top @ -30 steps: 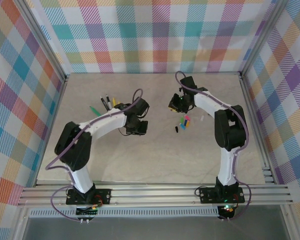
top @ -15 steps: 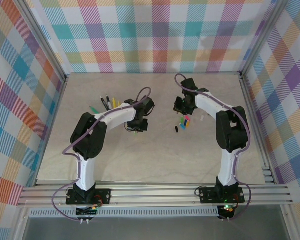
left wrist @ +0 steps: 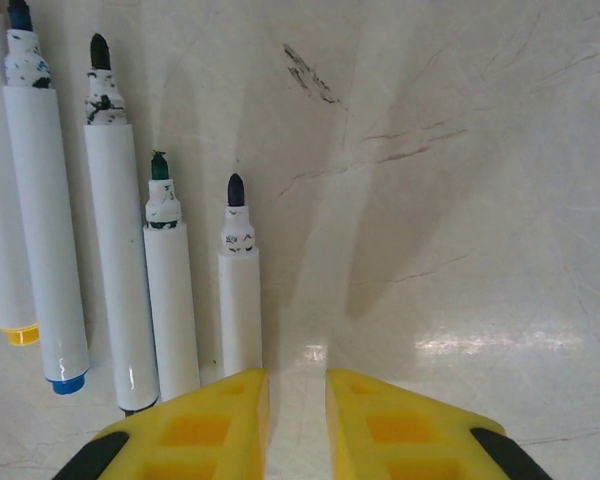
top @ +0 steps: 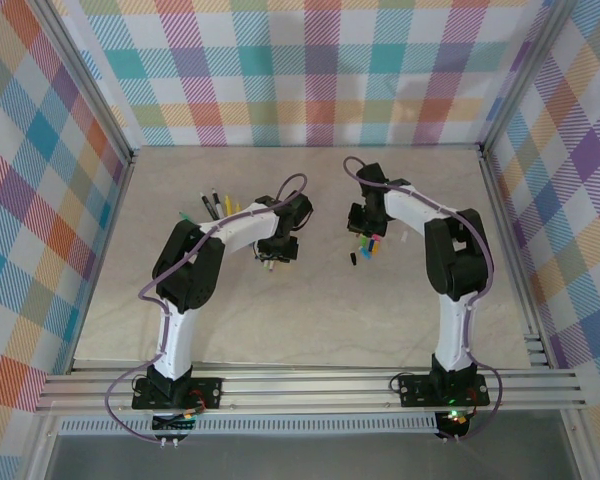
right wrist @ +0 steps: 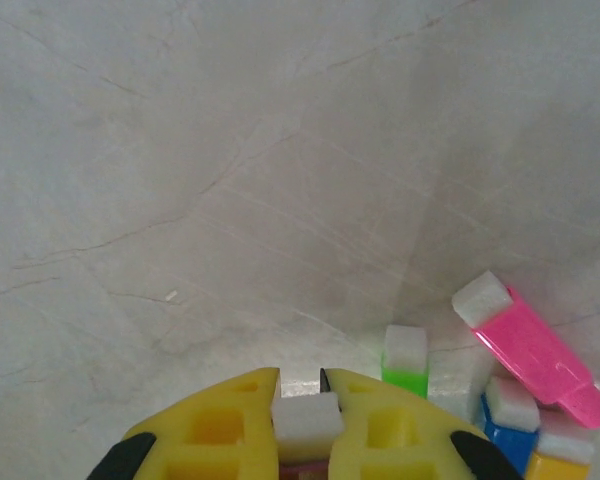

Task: Open the pen caps

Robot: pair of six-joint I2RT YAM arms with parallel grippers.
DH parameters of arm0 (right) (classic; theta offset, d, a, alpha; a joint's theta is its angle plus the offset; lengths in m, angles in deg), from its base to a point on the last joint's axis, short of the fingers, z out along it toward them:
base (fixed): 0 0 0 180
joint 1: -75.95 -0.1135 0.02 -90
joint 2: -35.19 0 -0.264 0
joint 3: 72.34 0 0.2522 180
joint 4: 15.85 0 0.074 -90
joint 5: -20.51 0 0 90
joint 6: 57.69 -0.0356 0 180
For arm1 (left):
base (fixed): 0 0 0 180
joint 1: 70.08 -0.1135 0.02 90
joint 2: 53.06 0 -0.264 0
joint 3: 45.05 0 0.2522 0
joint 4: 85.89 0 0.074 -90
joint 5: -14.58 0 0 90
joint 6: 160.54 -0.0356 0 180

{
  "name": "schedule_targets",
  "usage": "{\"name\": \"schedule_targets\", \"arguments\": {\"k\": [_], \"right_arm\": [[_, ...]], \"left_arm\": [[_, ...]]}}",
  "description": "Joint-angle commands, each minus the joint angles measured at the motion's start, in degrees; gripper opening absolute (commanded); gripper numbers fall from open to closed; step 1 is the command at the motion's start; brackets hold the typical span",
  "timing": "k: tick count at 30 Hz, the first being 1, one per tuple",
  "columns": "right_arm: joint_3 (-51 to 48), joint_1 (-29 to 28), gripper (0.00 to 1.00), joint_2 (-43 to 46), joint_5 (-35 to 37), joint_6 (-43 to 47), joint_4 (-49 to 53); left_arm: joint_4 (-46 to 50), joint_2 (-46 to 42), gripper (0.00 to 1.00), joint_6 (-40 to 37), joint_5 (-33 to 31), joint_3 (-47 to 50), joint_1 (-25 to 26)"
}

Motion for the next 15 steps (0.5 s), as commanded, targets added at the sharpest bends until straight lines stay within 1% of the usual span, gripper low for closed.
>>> {"name": "schedule_targets", "arguments": {"k": [1, 3, 6, 7, 15], "right_arm": [[2.13, -0.62, 0.00, -0.91, 1.88, 1.17, 2.66], [2.38, -0.88, 0.02, -1.05, 2.71, 1.15, 3.23], [3.30, -0.98, 0.11, -1.22, 4.24, 0.98, 4.79], [3.39, -0.98, 0.12, -1.11, 4.61, 0.92, 5.01], [4.51, -1.30, 0.17, -1.82, 6.26, 0.54, 6.83]], "left_arm": [[1.22, -3.56, 0.24, -0.32, -0.44, -0.79, -0.57], [0.74, -5.37, 0.25, -0.25, -0.12, -0.30, -0.57], [1.49, -7.49, 0.26, -0.08, -1.19, -0.55, -0.57], [1.73, -8.14, 0.26, -0.08, -1.30, -0.70, -0.57], [2.66, -12.51, 0.27, 0.03, -1.51, -0.56, -0.18]]}}
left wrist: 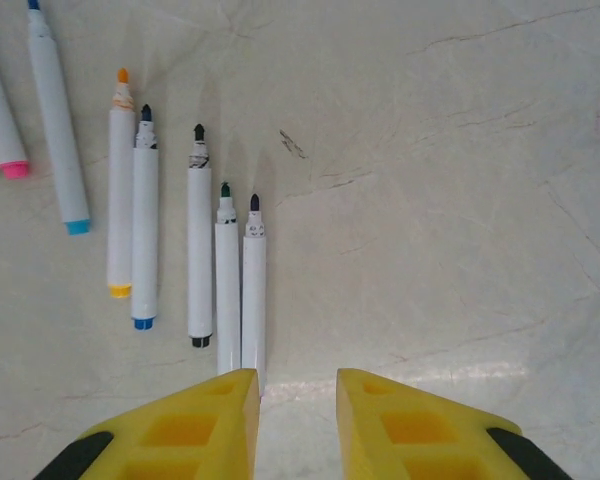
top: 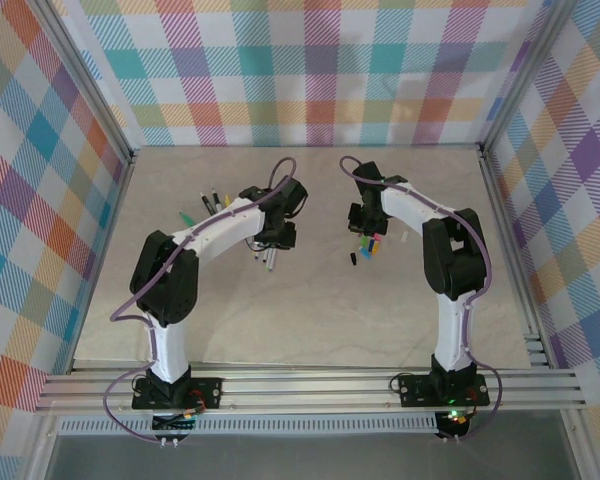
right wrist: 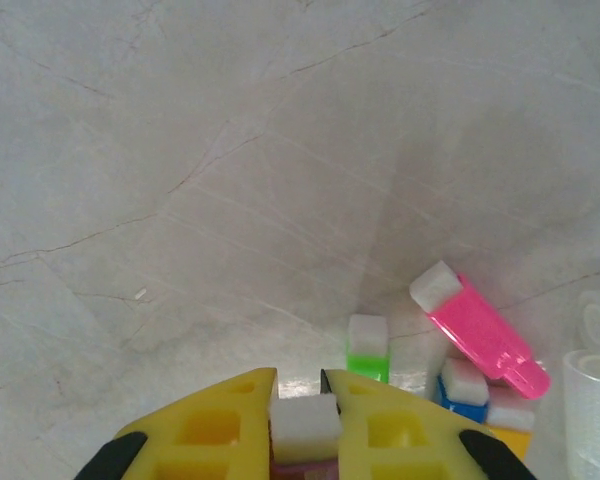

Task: Open the pen caps

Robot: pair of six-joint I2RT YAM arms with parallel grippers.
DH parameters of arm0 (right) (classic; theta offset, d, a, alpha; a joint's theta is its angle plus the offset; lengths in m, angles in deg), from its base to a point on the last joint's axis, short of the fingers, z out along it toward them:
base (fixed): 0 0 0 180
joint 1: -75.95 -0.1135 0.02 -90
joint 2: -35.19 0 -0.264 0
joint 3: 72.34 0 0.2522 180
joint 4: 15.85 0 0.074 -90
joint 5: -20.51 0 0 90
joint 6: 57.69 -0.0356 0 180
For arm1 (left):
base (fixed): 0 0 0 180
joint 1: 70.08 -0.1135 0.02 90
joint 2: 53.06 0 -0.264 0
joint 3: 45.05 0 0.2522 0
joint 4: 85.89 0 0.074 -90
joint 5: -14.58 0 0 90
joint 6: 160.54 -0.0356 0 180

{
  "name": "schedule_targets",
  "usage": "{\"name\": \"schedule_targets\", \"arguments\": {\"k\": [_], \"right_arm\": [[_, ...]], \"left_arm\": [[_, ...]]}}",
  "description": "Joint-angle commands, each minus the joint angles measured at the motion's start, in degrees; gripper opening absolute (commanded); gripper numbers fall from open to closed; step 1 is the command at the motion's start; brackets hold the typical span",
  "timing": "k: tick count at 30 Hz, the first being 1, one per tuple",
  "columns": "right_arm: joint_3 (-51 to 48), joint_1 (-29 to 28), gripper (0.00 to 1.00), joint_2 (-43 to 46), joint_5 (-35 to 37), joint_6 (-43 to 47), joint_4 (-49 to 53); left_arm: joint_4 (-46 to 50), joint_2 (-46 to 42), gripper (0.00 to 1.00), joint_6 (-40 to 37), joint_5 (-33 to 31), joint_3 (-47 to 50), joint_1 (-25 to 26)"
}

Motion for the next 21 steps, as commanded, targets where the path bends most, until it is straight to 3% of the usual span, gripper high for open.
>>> {"name": "schedule_targets", "arguments": {"k": [1, 4, 10, 14, 16, 17, 18, 19, 20, 21], "right_arm": [[1.95, -0.51, 0.19, -1.43, 1.83, 0.00, 2.94], [1.96, -0.78, 0.26, -1.14, 2.37, -0.17, 3.09], [2.46, -1.22, 0.28, -0.38, 3.03, -0.41, 4.43], [-2.17, -1.77, 0.29, 6.39, 2.68, -0.27, 1.22], [-8.26, -2.62, 0.42, 14.53, 1.68, 0.68, -4.14], [-11.43, -3.35, 0.53, 17.89, 1.46, 1.47, -6.91], [-14.74, -4.43, 0.72, 22.64, 1.40, 3.05, -9.65], [-17.19, -5.77, 1.00, 27.03, 2.04, 4.72, -11.25], [-18.63, -6.83, 0.99, 30.29, 2.92, 6.10, -11.61], [-19.81, -8.14, 0.99, 33.60, 3.82, 7.69, -11.61]], "left_arm": [[2.07, -2.85, 0.27, -0.14, -1.56, -0.55, -0.16], [2.10, -4.01, 0.27, -0.09, -1.77, -0.32, -0.16], [1.65, -6.28, 0.27, 0.07, -2.12, 0.67, -0.08], [-1.18, -10.84, 0.29, 0.63, -4.39, 3.88, -0.07], [-4.76, -15.66, 0.33, 0.53, -6.51, 7.46, -0.07], [-7.14, -18.53, 0.37, 0.11, -7.52, 9.60, -0.07], [-10.20, -22.62, 0.39, -0.24, -9.48, 12.78, 0.06], [-14.60, -27.23, 0.58, -0.93, -11.54, 16.29, 0.11], [-18.48, -31.30, 0.90, -2.01, -13.44, 20.11, 0.11], [-23.03, -35.63, 1.00, -3.78, -16.12, 24.24, 0.02]]}}
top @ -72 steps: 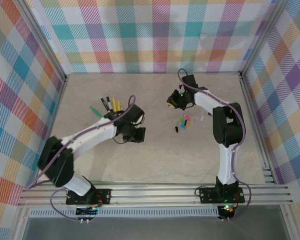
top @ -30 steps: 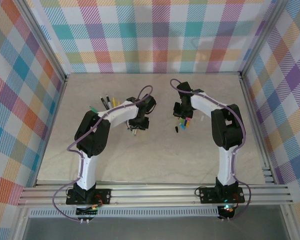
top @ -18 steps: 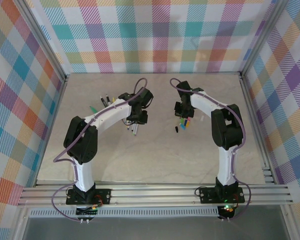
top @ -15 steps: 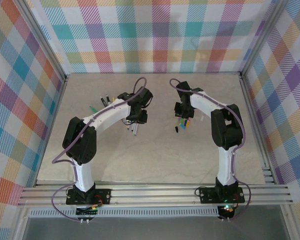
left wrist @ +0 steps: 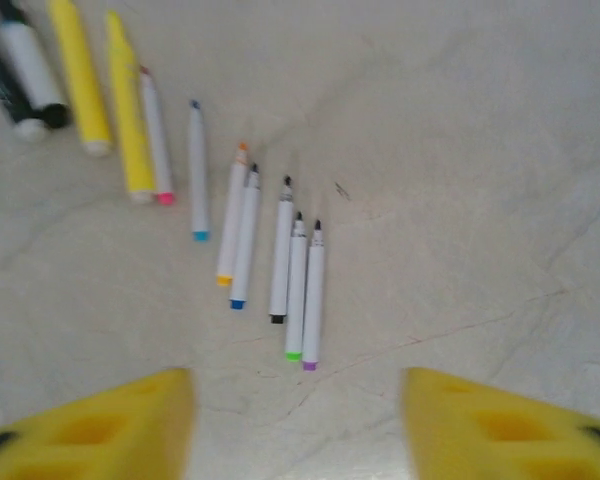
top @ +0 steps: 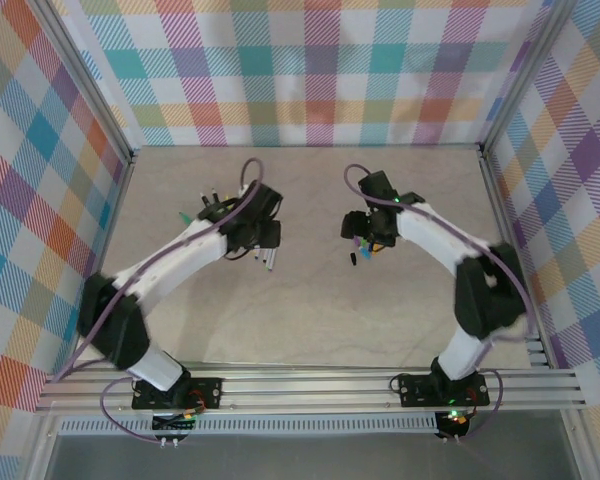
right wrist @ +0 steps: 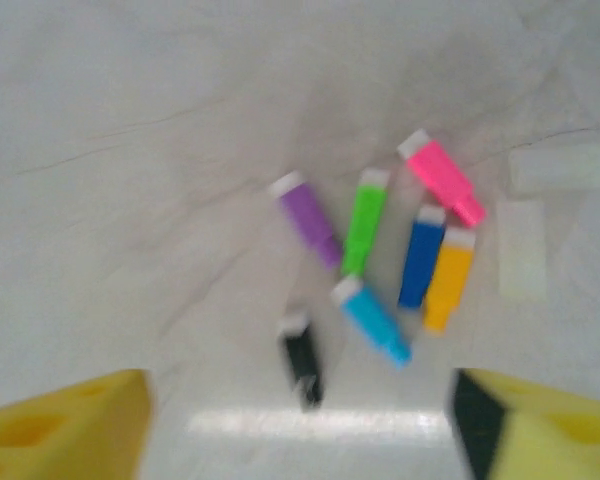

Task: Open the pen caps

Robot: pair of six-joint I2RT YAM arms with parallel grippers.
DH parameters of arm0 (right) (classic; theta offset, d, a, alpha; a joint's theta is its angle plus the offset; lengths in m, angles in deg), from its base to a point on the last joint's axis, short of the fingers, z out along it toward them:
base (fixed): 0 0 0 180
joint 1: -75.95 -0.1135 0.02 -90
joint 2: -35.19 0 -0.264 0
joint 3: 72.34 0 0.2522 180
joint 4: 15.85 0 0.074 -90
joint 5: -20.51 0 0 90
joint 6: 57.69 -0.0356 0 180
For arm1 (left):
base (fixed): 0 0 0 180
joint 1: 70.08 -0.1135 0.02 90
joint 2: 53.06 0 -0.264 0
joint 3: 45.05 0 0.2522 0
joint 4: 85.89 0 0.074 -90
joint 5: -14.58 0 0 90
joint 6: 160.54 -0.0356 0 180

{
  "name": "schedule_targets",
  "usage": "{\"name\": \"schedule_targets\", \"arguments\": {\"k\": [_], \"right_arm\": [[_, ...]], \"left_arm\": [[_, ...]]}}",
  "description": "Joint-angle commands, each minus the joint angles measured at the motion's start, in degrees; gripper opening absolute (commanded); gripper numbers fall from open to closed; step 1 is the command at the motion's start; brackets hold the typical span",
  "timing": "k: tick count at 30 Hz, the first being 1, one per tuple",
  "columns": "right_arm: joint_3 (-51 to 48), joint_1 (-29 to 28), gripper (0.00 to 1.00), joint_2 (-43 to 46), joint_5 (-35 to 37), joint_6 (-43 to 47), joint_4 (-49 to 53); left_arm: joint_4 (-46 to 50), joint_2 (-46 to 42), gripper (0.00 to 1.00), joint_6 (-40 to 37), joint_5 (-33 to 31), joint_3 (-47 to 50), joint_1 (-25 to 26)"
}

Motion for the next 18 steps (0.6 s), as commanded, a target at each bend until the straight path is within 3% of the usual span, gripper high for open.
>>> {"name": "schedule_targets", "arguments": {"k": [1, 3, 5, 8, 9, 13, 16, 18], "right_arm": [[-3.03, -3.98, 0.99, 10.93, 2.86, 5.93, -5.59], [-4.87, -4.87, 0.99, 14.58, 7.69, 5.78, -4.71], [-7.68, -5.22, 0.99, 17.61, 12.42, 6.02, -5.69], [-15.14, -6.46, 0.99, 22.79, 15.41, 13.77, -14.64], [-17.64, -6.61, 0.99, 24.49, 15.83, 16.73, -17.88], [-22.71, -6.59, 0.99, 28.51, 20.11, 23.38, -24.16], [-25.59, -6.21, 0.99, 28.44, 25.23, 24.54, -27.62], [-27.74, -5.83, 0.99, 27.77, 25.91, 24.33, -30.65]], "left_arm": [[-16.68, -13.64, 1.00, -5.60, -11.42, 10.28, -0.14], [-26.19, -17.52, 1.00, -15.91, -14.14, 17.02, -0.22], [-27.36, -17.99, 1.00, -24.89, -17.01, 19.86, -0.35], [-28.56, -16.61, 1.00, -25.89, -29.70, 21.39, -2.47], [-31.80, -17.89, 1.00, -26.11, -29.53, 23.83, -4.33], [-40.88, -23.33, 1.00, -20.41, -17.15, 34.16, -16.35], [-52.73, -20.06, 1.00, -20.42, -16.94, 42.26, -22.45], [-65.93, -16.14, 1.00, -22.00, -16.11, 48.44, -24.05]]}}
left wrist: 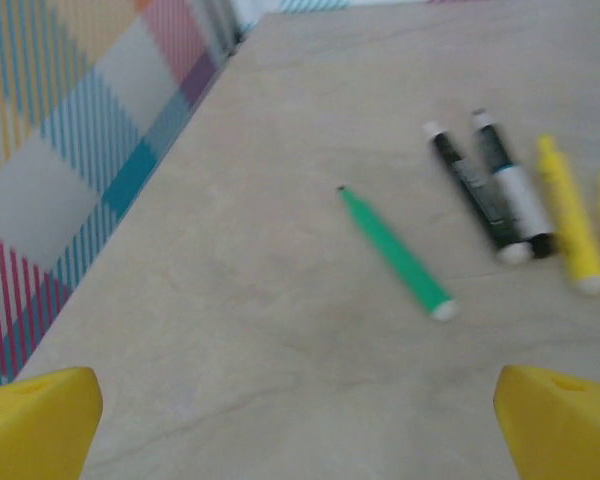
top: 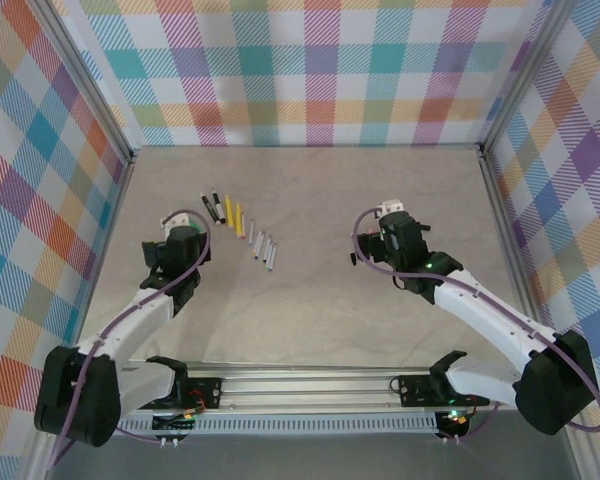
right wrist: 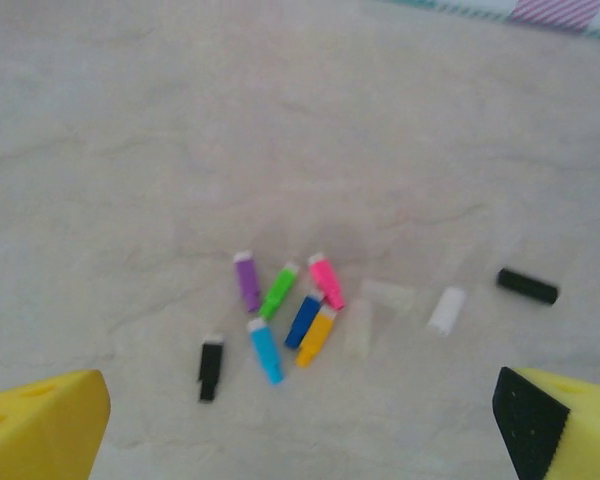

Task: Open the pen caps

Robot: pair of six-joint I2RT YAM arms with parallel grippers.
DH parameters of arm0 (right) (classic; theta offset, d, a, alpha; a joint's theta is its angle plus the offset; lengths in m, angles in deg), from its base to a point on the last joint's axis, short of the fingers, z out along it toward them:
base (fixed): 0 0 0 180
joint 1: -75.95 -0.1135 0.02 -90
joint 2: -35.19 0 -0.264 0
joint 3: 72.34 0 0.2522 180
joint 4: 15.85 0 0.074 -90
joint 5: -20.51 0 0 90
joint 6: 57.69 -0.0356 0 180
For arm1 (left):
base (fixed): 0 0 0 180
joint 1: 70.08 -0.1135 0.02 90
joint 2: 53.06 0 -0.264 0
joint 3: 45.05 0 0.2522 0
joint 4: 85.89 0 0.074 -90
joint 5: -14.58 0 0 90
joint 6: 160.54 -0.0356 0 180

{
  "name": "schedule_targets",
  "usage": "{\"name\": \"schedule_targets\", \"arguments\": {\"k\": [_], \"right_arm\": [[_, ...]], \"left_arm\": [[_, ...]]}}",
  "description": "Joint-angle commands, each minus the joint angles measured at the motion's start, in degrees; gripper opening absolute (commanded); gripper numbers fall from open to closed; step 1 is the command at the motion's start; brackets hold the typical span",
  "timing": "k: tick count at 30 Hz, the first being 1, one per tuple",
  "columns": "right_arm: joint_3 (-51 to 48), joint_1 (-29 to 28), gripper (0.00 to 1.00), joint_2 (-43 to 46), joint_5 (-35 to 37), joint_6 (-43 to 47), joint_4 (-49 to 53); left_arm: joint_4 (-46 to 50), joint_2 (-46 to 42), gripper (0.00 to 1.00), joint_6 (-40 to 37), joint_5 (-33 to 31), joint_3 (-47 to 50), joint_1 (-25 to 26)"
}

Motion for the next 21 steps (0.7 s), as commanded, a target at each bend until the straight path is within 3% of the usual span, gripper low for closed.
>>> {"name": "schedule_targets", "arguments": {"k": [1, 3, 8, 12, 14, 17, 19, 21], "right_arm": [[-2.91, 0.69, 0.99, -0.27, 5.36, 2.87, -9.40], [-3.85, 1.96, 0.99, -1.65, 6.46, 2.64, -11.13], [-7.15, 9.06, 0.99, -3.90, 7.69, 2.57, -16.94], [-10.91, 16.79, 0.99, -6.93, 8.86, 2.04, -22.71], [-12.96, 19.54, 0.99, -9.66, 8.21, 3.27, -28.41], [-14.39, 21.80, 0.99, -16.38, 5.00, 4.68, -37.36], [-11.85, 22.09, 0.99, -19.95, 4.26, 5.72, -37.18], [-12.37, 22.35, 0.99, -22.11, 3.12, 6.79, -43.62]], "left_arm": [[-26.02, 5.48, 1.00, -0.97, 3.61, 8.27, -2.59], [-31.30, 9.62, 1.00, -0.19, 6.33, 9.30, -4.27], [-23.84, 14.88, 1.00, -1.29, 12.41, 2.55, -4.95], [-37.10, 15.17, 1.00, 0.88, 17.90, 8.81, -5.74], [-43.89, 19.93, 1.00, 2.22, 15.11, 9.77, -6.05], [-41.57, 20.78, 1.00, 1.83, 17.42, 8.63, -6.43], [-50.37, 24.37, 1.00, 1.66, 15.84, 11.13, -6.22], [-46.62, 22.87, 1.00, 1.76, 16.35, 10.66, -5.97]]}}
